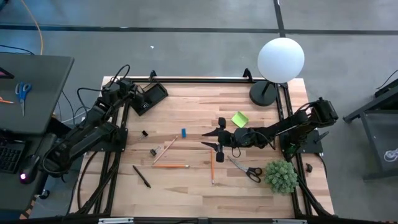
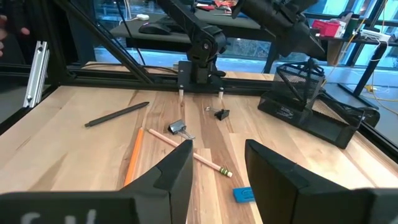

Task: Pick and place office supplies into organizer
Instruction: Put the black binder clip into the bottom left section of the desk organizer

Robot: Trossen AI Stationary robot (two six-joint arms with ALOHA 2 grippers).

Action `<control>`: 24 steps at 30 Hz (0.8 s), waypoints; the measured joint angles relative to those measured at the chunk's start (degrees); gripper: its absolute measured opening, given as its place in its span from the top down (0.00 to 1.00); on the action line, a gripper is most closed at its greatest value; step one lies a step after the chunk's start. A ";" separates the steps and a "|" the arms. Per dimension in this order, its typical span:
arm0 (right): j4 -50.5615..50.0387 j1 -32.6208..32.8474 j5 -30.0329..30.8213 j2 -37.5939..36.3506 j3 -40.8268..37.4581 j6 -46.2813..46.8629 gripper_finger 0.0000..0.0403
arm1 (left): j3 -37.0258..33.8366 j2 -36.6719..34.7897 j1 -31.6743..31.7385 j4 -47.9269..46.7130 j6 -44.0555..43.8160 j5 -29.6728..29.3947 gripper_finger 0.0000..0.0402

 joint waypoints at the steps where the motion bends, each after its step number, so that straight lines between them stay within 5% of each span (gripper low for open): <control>1: -0.03 0.00 0.00 0.00 0.00 0.00 0.66 | 0.00 -0.02 0.00 0.00 -0.04 0.42 0.87; 13: -0.41 0.00 -0.04 0.02 0.00 0.03 0.66 | 0.00 -3.07 -0.02 -0.19 -3.80 10.18 0.87; 24: -0.59 -0.03 -0.98 0.02 0.00 0.25 0.66 | 3.76 -8.98 -0.70 -5.26 -8.13 27.28 0.87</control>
